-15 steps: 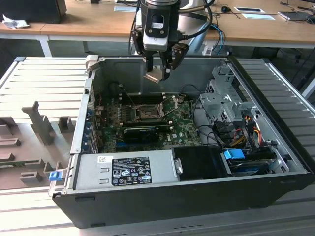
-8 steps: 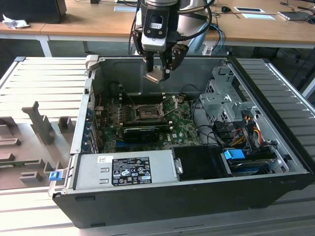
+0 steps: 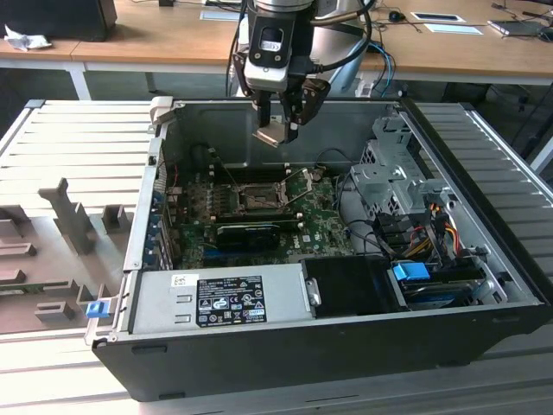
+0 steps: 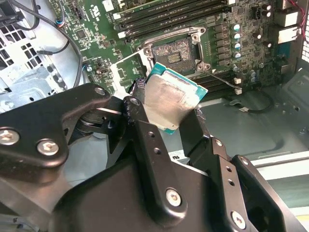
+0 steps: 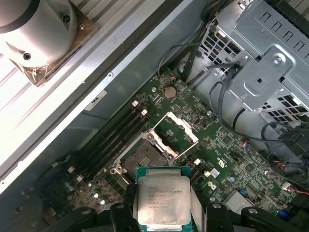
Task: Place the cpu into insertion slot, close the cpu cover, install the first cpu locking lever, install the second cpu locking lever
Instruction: 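Place the cpu into insertion slot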
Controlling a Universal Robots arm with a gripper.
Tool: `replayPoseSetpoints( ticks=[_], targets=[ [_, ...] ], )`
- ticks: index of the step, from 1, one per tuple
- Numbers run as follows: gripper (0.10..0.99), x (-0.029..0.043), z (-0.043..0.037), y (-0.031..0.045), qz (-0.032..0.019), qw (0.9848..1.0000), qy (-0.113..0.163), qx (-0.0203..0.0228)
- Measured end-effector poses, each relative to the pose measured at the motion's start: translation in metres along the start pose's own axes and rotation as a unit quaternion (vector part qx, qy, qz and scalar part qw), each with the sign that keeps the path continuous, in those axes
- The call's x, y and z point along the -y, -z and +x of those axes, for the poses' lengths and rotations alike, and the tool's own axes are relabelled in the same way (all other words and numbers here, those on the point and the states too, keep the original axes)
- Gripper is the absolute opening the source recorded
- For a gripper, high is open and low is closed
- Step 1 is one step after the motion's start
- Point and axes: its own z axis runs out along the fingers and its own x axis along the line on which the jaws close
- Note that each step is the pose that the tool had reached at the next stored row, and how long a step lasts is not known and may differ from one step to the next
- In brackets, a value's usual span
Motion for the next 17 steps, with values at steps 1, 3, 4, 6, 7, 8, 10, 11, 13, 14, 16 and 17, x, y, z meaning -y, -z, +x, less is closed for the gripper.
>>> replayPoseSetpoints(
  ticks=[1,3,4,6,7,8,10,11,13,14,16,17],
  targets=[
    [0.525,0.0000,0.0000,0.0000,-0.0001,1.0000,-0.001,0.0001],
    [0.525,0.0000,0.0000,-0.0002,-0.0001,1.0000,-0.005,0.0004],
    [0.525,0.0000,0.0000,-0.0002,-0.0002,1.0000,-0.007,0.0006],
    [0.525,0.0000,0.0000,-0.0003,-0.0002,0.9999,-0.010,0.0009],
    [0.525,0.0000,0.0000,-0.0004,-0.0003,0.9999,-0.013,0.0012],
    [0.525,0.0000,0.0000,-0.0004,-0.0003,0.9999,-0.016,0.0014],
    [0.525,0.0001,0.0000,-0.0007,-0.0005,0.9998,-0.022,0.0019],
    [0.525,0.0001,0.0000,-0.0008,-0.0005,0.9997,-0.025,0.0022],
    [0.525,0.0001,0.0000,-0.0009,-0.0006,0.9995,-0.031,0.0027],
    [0.525,0.0001,0.0000,-0.0011,-0.0008,0.9992,-0.039,0.0035],
    [0.525,0.0001,0.0000,-0.0014,-0.0009,0.9988,-0.048,0.0043],
    [0.525,0.0001,0.0000,-0.0016,-0.0010,0.9986,-0.052,0.0046]
  ],
)
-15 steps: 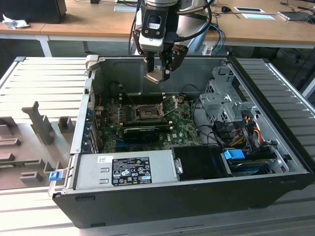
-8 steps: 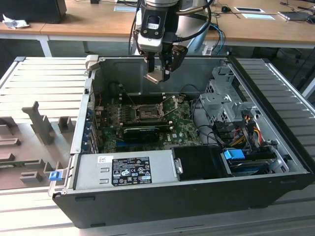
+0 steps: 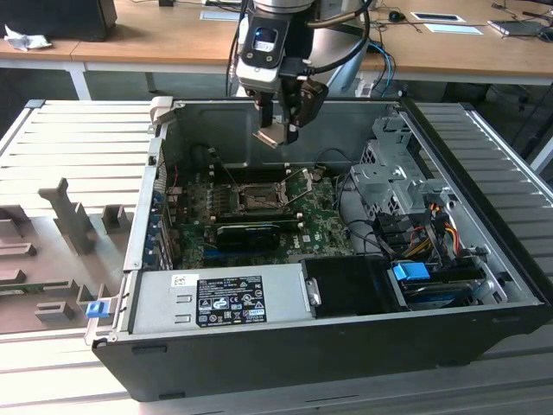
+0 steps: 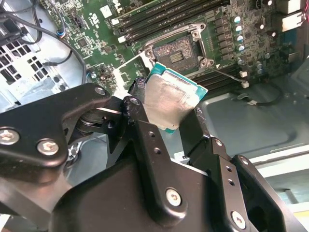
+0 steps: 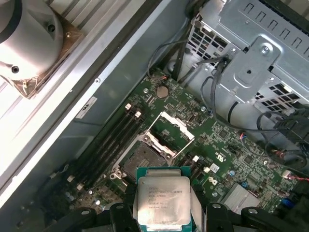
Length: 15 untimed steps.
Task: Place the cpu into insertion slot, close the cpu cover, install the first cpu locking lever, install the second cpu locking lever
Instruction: 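Place the cpu into insertion slot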
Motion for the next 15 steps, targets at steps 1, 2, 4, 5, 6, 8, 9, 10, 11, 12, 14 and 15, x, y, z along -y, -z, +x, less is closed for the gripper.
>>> replayPoseSetpoints(
  ticks=[1,2,4,5,6,8,9,10,11,12,14,15],
  targets=[
    [0.525,0.0000,0.0000,-0.0001,-0.0001,1.0000,-0.004,0.0004],
    [0.525,0.0000,0.0000,-0.0002,-0.0002,1.0000,-0.009,0.0008],
    [0.525,0.0000,0.0000,-0.0005,-0.0003,0.9998,-0.019,0.0017],
    [0.525,0.0001,0.0000,-0.0007,-0.0004,0.9997,-0.023,0.0021],
    [0.525,0.0001,0.0000,-0.0008,-0.0005,0.9996,-0.027,0.0024],
    [0.525,0.0001,0.0000,-0.0011,-0.0006,0.9995,-0.032,0.0029],
    [0.525,0.0001,0.0000,-0.0013,-0.0006,0.9994,-0.034,0.0031],
    [0.525,0.0001,0.0000,-0.0015,-0.0006,0.9993,-0.036,0.0033],
    [0.525,0.0001,0.0000,-0.0019,-0.0007,0.9993,-0.038,0.0034],
    [0.525,0.0002,0.0000,-0.0022,-0.0007,0.9992,-0.040,0.0036],
    [0.525,0.0003,-0.0001,-0.0034,-0.0006,0.9991,-0.042,0.0040],
    [0.525,0.0004,-0.0001,-0.0041,0.0000,0.9991,-0.042,0.0049]
  ],
)
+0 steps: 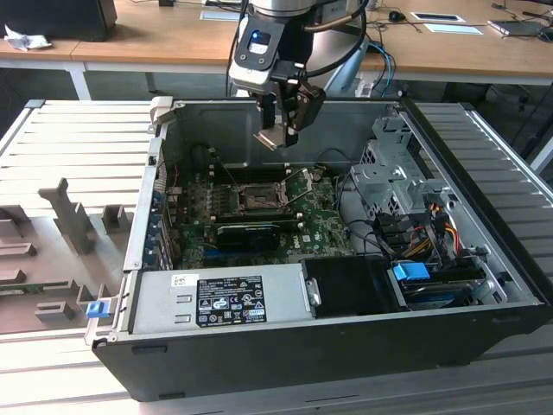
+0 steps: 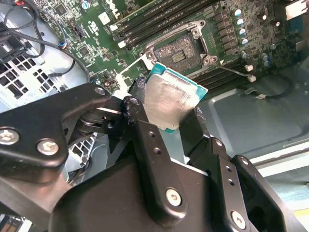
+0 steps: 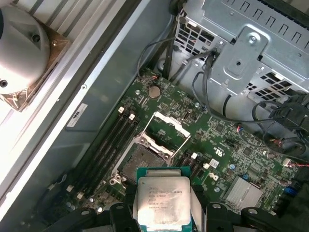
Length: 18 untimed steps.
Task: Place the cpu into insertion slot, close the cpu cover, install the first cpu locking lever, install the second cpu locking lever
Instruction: 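Place the cpu into insertion slot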
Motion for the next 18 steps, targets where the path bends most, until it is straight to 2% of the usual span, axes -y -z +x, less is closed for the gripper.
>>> replayPoseSetpoints(
  ticks=[1,6,8,9,15,17,18],
  targets=[
    [0.525,0.0001,0.0000,-0.0009,0.0008,1.0000,0.000,0.0012],
    [0.525,0.0002,-0.0001,-0.0026,0.0009,1.0000,-0.003,0.0017],
    [0.525,0.0003,-0.0001,-0.0033,0.0004,0.9996,-0.027,0.0037],
    [0.525,0.0003,-0.0001,-0.0037,0.0002,0.9990,-0.045,0.0053],
    [0.525,0.0005,-0.0001,-0.0056,-0.0006,0.9952,-0.098,0.0098],
    [0.525,0.0005,-0.0001,-0.0061,-0.0009,0.9936,-0.113,0.0111],
    [0.525,0.0005,-0.0001,-0.0068,-0.0010,0.9923,-0.124,0.0121]
  ],
)
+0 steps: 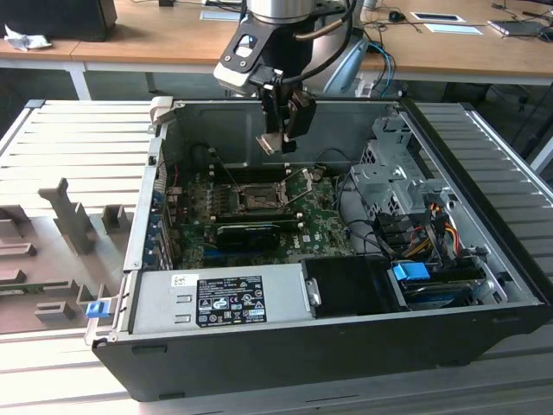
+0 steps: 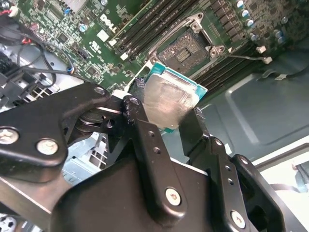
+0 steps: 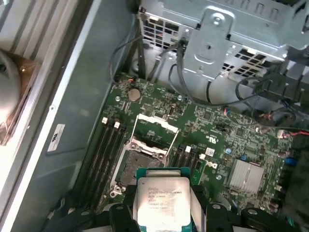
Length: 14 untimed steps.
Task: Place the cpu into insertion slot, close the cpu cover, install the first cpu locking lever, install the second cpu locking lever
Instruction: 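Place the cpu into insertion slot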
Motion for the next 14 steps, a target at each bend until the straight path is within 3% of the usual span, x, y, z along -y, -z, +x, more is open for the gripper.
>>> replayPoseSetpoints(
  ticks=[7,10,14],
  targets=[
    [0.525,0.0008,-0.0001,-0.0094,-0.0001,1.0000,-0.010,0.0008],
    [0.525,0.0011,-0.0002,-0.0129,-0.0007,0.9989,-0.047,0.0040],
    [0.525,0.0014,-0.0002,-0.0166,-0.0007,0.9988,-0.050,0.0042]
  ],
)
